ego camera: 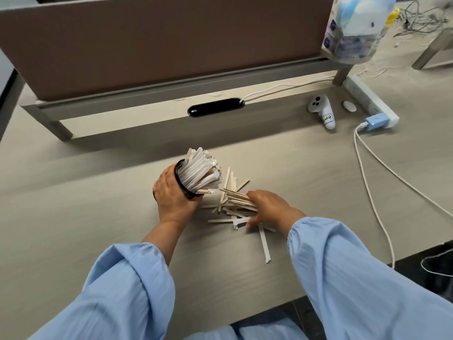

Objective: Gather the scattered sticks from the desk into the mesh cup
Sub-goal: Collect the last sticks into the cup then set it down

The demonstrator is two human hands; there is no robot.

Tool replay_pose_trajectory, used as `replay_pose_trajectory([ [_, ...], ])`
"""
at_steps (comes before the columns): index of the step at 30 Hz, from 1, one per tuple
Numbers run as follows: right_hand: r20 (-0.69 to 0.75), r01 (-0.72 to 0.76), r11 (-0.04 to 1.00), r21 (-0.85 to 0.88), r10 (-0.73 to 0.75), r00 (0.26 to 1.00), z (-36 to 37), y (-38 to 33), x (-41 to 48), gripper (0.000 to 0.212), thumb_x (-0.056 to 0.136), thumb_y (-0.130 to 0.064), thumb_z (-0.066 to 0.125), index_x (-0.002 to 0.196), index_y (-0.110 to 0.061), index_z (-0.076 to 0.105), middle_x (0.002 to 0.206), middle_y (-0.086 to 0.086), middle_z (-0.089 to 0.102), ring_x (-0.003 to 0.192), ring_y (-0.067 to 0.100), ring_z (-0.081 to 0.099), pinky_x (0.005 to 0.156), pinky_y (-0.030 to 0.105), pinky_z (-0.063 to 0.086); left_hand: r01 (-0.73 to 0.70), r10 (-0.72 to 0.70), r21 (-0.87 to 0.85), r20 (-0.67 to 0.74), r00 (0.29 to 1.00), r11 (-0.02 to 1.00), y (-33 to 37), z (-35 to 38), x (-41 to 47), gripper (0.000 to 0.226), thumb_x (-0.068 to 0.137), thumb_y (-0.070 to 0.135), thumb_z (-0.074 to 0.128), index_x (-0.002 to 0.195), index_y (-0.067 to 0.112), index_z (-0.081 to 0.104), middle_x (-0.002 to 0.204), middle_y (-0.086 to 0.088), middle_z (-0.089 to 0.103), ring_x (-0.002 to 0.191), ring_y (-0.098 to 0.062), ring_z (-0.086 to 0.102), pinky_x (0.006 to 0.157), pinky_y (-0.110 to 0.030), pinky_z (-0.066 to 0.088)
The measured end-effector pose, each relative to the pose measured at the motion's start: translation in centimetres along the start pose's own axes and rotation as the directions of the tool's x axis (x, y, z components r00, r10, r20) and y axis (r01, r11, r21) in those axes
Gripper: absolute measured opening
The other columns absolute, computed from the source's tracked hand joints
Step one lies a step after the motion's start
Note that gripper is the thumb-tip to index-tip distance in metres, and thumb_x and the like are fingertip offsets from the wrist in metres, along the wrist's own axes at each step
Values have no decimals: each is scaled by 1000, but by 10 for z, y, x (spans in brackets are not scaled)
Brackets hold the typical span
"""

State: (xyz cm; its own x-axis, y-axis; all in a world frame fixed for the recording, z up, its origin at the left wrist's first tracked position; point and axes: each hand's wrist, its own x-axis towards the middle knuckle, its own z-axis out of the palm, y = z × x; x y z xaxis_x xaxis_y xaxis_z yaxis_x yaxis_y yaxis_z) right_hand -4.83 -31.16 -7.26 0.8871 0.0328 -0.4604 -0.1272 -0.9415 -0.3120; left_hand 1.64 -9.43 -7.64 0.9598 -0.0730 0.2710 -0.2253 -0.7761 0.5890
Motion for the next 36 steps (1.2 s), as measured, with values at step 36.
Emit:
replay_pose_trajectory([
  [36, -27, -438, 850, 293, 466, 884, 13, -3, -23, 48, 82, -38, 68, 113, -4, 55, 116, 15, 62, 109, 31, 58, 77, 30, 41, -67, 73, -89, 70, 995, 994, 9, -7, -14, 89, 53, 58, 56, 123, 4, 47, 118, -16, 57, 110, -37, 51, 97, -48, 37],
])
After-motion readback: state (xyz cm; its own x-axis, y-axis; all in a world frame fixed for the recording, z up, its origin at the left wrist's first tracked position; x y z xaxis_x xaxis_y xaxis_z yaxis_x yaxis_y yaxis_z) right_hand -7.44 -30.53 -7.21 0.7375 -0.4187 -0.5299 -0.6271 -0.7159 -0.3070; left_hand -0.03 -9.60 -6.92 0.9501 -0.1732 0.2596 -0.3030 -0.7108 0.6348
